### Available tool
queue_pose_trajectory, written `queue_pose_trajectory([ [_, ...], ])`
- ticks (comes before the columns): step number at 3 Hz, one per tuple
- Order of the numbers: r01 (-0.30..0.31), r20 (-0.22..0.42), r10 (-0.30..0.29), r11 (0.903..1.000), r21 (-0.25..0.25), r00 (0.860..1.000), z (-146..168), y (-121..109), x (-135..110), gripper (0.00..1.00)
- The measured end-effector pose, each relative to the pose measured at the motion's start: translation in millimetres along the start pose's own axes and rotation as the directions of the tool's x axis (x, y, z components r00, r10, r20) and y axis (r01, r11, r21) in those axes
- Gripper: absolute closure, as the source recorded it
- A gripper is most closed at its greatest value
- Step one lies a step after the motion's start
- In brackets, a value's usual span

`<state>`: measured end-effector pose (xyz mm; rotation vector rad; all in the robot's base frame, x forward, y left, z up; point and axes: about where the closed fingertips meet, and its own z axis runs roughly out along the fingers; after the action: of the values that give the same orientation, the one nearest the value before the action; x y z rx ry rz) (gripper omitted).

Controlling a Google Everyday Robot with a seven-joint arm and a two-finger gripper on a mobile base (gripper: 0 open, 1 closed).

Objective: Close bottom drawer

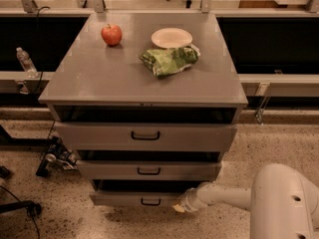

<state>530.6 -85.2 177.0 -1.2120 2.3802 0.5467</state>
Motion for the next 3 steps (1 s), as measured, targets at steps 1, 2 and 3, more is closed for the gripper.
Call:
queue_pose_trajectory([
  [1, 0.004, 0.0, -0.004, 1.0, 0.002, 1.0, 1, 0, -1, 1.0],
  [2, 0.036, 0.001, -0.036, 0.9992, 0.016, 0.999, 7, 0, -4, 1.0],
  [3, 0.055, 0.003, -0.055, 0.998, 0.033, 0.998, 11, -6, -8, 1.0],
])
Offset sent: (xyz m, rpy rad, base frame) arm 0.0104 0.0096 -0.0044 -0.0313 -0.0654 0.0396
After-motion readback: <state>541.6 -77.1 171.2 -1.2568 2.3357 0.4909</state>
